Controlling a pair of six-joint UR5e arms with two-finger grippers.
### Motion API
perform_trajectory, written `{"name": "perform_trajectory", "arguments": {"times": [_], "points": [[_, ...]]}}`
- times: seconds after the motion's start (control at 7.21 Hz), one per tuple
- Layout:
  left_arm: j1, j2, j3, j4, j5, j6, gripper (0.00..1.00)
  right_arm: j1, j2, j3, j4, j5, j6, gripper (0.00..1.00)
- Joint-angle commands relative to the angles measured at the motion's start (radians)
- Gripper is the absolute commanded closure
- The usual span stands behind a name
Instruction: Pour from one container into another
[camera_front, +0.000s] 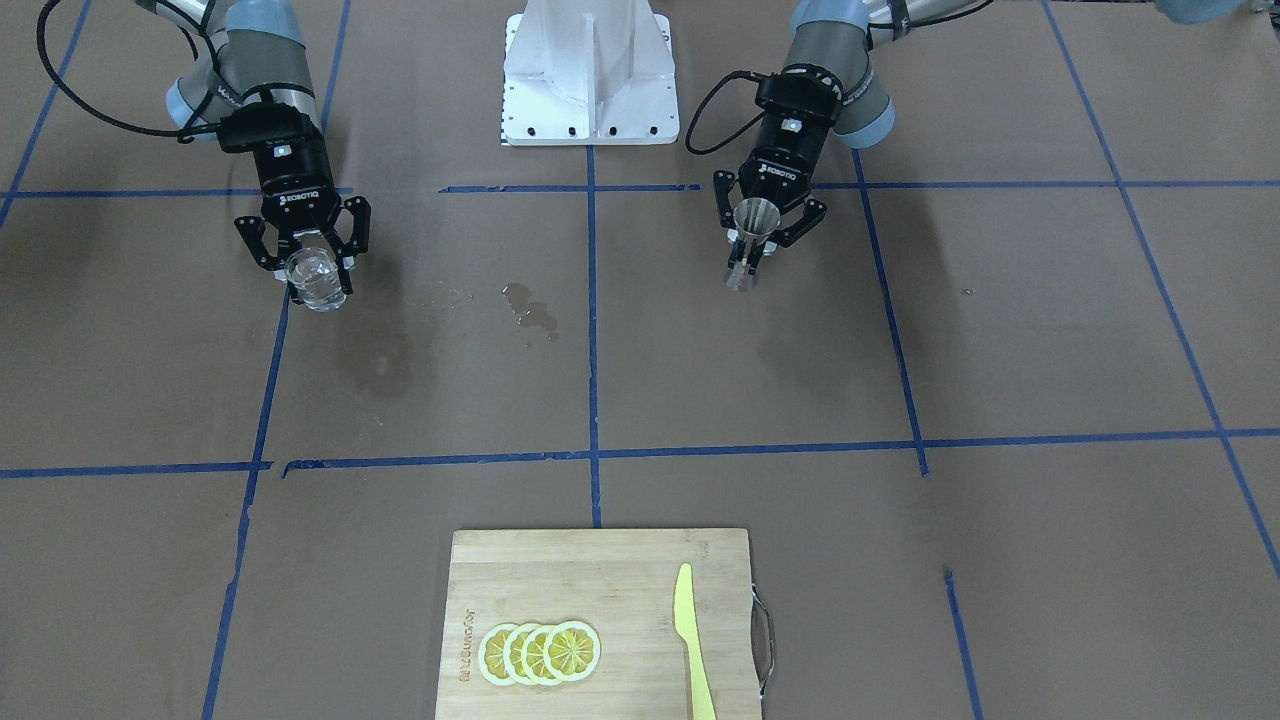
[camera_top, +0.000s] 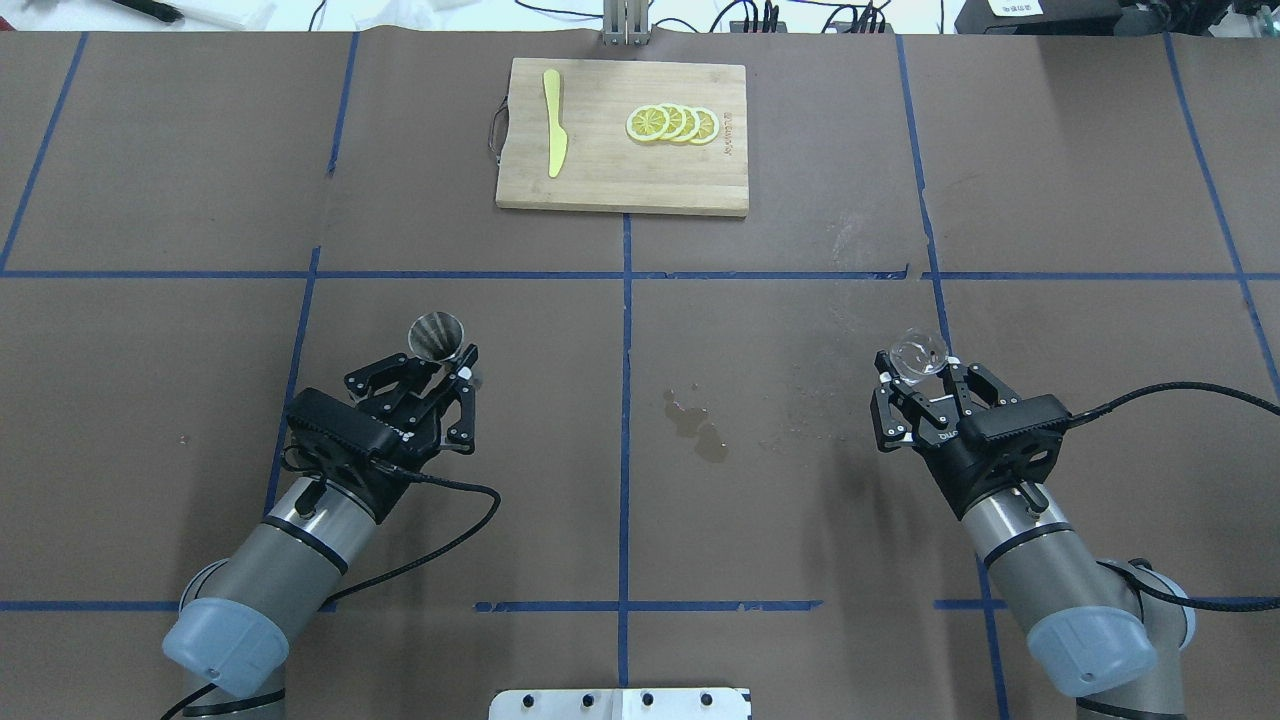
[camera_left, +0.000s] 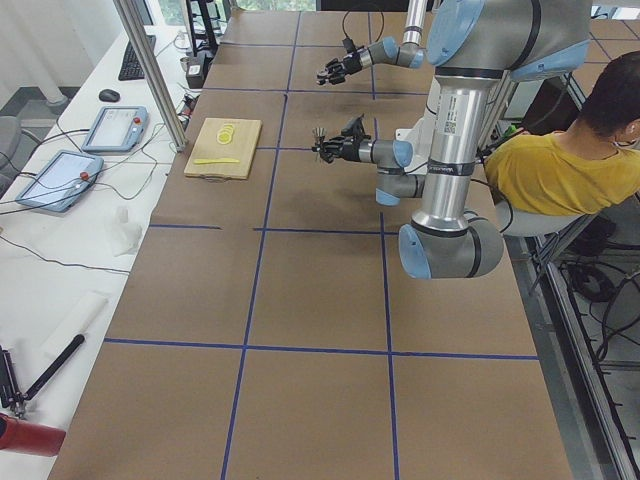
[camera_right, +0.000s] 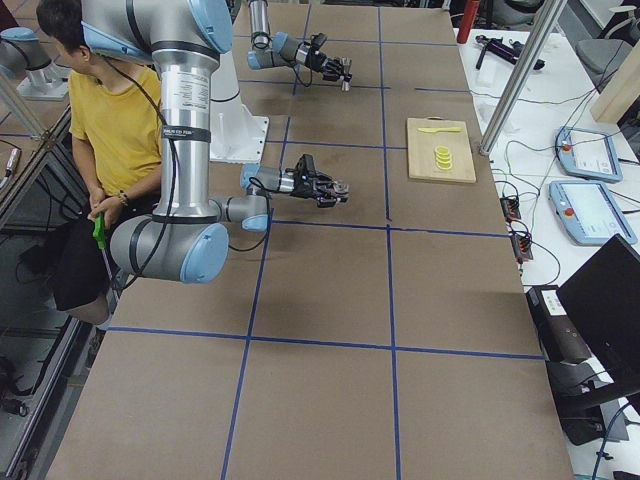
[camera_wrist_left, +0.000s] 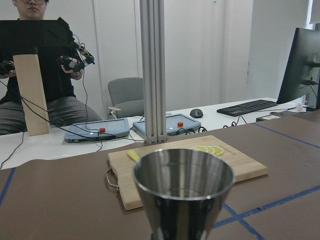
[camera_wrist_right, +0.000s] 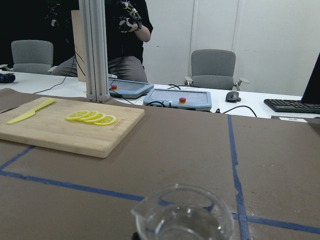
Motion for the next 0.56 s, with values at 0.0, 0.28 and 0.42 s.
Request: {"name": "perform_trajectory", "arguments": {"times": [0.0, 0.28, 0.42], "points": [[-0.024, -0.054, 0.004, -0.002, -0.116, 0.026, 1.0, -0.029, 0.019, 0.066, -0.004, 0.03, -0.047, 1.0], [-0.025, -0.128, 0.063, -0.026, -0.127, 0.13, 1.0, -0.06, 0.024, 0.115, -0.03, 0.032, -0.056, 1.0], [-0.023, -0.134, 0.085, -0.054, -0.177, 0.133, 1.0, -0.067, 0.084, 0.135, -0.067, 0.033, -0.08, 1.0]]}}
